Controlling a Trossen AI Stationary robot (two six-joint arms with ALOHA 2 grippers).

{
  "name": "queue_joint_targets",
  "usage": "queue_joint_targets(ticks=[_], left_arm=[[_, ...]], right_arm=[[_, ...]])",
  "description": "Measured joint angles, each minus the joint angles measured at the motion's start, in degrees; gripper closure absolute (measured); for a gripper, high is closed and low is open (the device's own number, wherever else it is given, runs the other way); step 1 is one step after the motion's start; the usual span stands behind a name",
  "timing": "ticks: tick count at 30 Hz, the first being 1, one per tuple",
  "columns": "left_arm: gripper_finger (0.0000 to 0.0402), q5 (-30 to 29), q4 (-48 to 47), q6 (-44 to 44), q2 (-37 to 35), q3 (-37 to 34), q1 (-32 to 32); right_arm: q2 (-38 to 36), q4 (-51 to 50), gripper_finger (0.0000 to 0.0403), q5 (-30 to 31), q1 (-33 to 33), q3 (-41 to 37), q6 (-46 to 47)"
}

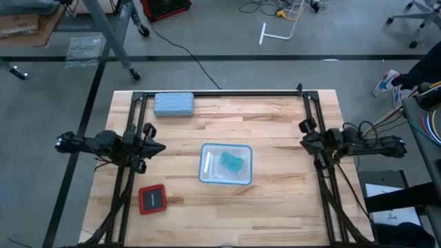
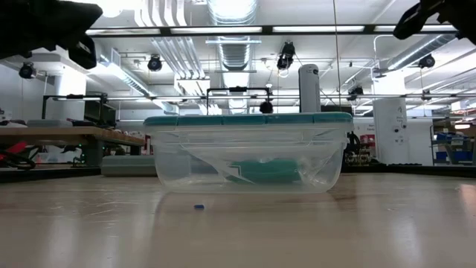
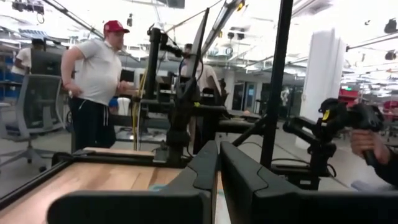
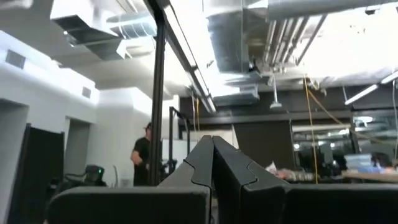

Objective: Roll bandage
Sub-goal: Return to Home Position

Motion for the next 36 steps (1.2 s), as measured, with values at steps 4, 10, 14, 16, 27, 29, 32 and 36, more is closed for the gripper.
queue_joint_targets(ticks=[4,10,14,16,27,29,32,36], left_arm=[[0.0391,0.0,-0.2,0.0,0.0,-0.1,0.0],[0.0391,0.0,-0.6,0.6,0.2,-0.4,0.0],[0.0391,0.0,-1.5,1.1,0.0,-1.8,0.0],[0.0391,0.0,-1.9,1.8,0.2,-3.1,0.0],[0.0391,-10.0,-5.4,1.8,2.1,-4.7,0.0],[0.0391,-10.0,-5.6,0.9,2.7,-4.7,0.0],[0.0391,-10.0,-5.6,0.8,3.9,-4.7,0.0],[0.0391,-10.0,-5.3,0.9,5.7,-4.7,0.0]], right_arm=[[-4.0,-1.7,0.0403,0.1,0.2,0.0,-1.0],[-8.4,-6.5,0.0403,-1.4,0.2,0.0,-0.9],[-7.5,-14.3,0.0403,-1.2,0.2,0.0,0.2],[-7.3,-20.3,0.0403,-1.2,0.2,0.0,-1.1],[-7.0,-32.6,0.0403,-1.1,0.2,0.0,-8.8],[-7.0,-33.6,0.0403,-1.1,0.2,0.0,-8.3],[-6.8,-35.0,0.0403,-1.0,0.2,0.0,-4.0],[-6.7,-36.3,0.0403,-1.0,0.2,0.0,2.1]])
